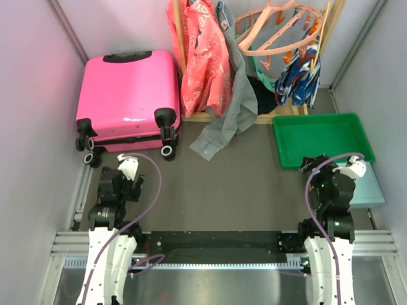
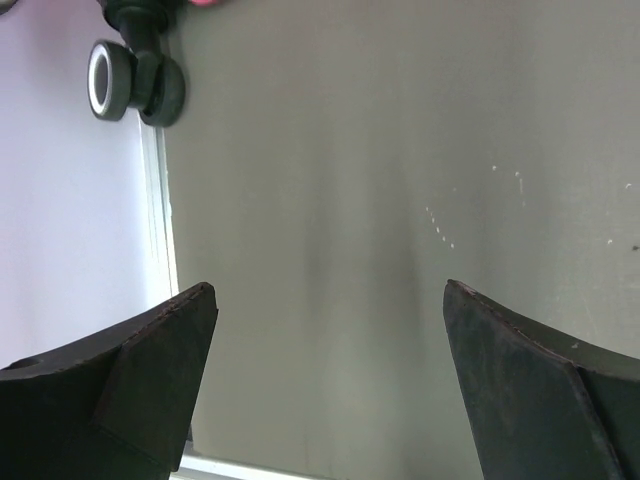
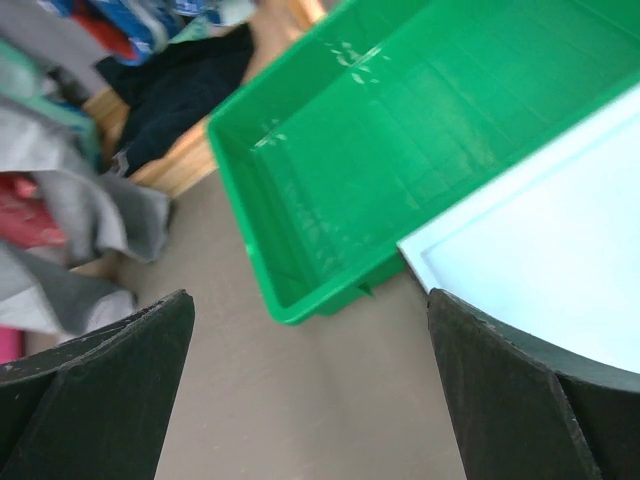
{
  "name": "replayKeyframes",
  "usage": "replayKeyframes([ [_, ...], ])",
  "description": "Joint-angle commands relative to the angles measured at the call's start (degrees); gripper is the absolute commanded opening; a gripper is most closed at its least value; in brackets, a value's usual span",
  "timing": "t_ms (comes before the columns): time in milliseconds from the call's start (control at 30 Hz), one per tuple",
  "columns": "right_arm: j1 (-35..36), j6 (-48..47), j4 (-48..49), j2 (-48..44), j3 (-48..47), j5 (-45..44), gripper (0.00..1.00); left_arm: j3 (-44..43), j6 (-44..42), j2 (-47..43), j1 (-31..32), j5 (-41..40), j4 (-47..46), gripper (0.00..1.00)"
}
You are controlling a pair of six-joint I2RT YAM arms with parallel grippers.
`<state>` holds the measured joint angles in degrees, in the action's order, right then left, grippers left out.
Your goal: Open, take out, and arrange the luggage
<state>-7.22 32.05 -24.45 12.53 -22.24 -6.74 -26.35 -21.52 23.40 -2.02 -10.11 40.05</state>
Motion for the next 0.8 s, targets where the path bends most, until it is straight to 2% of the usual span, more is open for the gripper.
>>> replayKeyframes([
  [0,0.5,-1.1,4.9,1.9,-6.8,5.9,0.99,-7.7,1.8,3.4,-0.2,1.3,-4.6,0.99],
  [167,0.5,-2.5,0.8,10.6,-17.0,6.6,0.99,-22.5,6.5,16.4,-0.4,1.5,2.3,0.99],
  [300,0.6,-5.3,-2.3,16.0,-21.4,10.1,0.99,-28.3,6.5,21.3,-0.3,-1.5,1.3,0.99],
  [400,3.1,-6.9,-3.9,18.1,-22.5,9.8,0.99,-31.4,4.6,29.0,-1.0,-9.1,0.2,0.99],
  [500,7.0,-7.9,-5.0,19.2,-24.0,9.6,0.99,-34.9,2.5,33.3,-6.0,-6.6,-0.4,0.99],
  [600,14.8,-6.9,-7.7,22.1,-29.2,7.0,0.99,-38.9,1.5,38.4,-12.3,-3.0,-0.7,0.99],
  [633,17.1,-6.1,-8.2,23.3,-32.7,2.5,0.99,-40.8,1.5,39.8,-13.4,-2.6,-0.4,0.99],
  [667,24.3,-5.9,-9.2,25.2,-34.5,-0.7,0.99,-41.7,1.5,41.1,-15.7,-1.6,-0.4,0.99],
  [700,28.2,-5.8,-9.3,26.8,-36.1,-4.3,0.99,-42.4,1.7,43.1,-16.8,-1.1,-0.5,0.99],
  [733,33.4,-6.3,-9.4,31.5,-39.3,-12.8,0.99,-43.3,1.7,43.9,-17.8,-0.5,-1.3,0.99],
  [767,42.5,-7.0,-9.2,34.2,-41.0,-17.1,0.99,-43.7,1.7,44.6,-19.1,-0.4,-1.8,0.99],
])
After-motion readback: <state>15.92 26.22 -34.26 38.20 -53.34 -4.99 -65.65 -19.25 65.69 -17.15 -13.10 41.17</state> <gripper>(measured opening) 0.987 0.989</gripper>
